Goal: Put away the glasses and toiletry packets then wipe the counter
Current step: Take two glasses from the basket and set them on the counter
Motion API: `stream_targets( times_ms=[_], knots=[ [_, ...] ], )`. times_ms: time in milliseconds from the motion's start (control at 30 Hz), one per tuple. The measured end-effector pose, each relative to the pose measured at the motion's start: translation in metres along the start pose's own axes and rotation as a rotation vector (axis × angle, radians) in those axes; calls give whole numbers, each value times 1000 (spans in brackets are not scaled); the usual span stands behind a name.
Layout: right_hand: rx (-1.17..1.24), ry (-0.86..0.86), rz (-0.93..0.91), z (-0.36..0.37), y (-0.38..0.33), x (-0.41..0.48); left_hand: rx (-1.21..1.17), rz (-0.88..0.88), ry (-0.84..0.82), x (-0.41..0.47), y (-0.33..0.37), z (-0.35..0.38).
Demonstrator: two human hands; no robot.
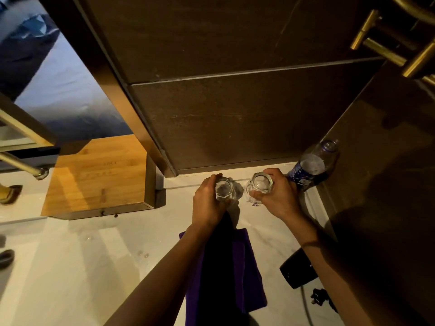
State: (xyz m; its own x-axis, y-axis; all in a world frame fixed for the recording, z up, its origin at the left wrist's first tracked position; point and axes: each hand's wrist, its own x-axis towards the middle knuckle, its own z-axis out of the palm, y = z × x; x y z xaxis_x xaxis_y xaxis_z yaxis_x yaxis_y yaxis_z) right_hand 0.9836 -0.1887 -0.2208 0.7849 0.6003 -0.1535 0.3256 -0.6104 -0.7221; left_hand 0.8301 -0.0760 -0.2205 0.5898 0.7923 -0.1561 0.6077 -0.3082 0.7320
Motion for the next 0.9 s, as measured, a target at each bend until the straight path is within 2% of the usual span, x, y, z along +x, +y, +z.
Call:
stream_targets(
  times_ms=[633,900],
  knots=[
    [-2,-20,36,4,-2,-11,40,-27,64,-9,0,11],
    [-77,-12,90,6,-6,-8,68,2,14,0,3,14]
  ],
)
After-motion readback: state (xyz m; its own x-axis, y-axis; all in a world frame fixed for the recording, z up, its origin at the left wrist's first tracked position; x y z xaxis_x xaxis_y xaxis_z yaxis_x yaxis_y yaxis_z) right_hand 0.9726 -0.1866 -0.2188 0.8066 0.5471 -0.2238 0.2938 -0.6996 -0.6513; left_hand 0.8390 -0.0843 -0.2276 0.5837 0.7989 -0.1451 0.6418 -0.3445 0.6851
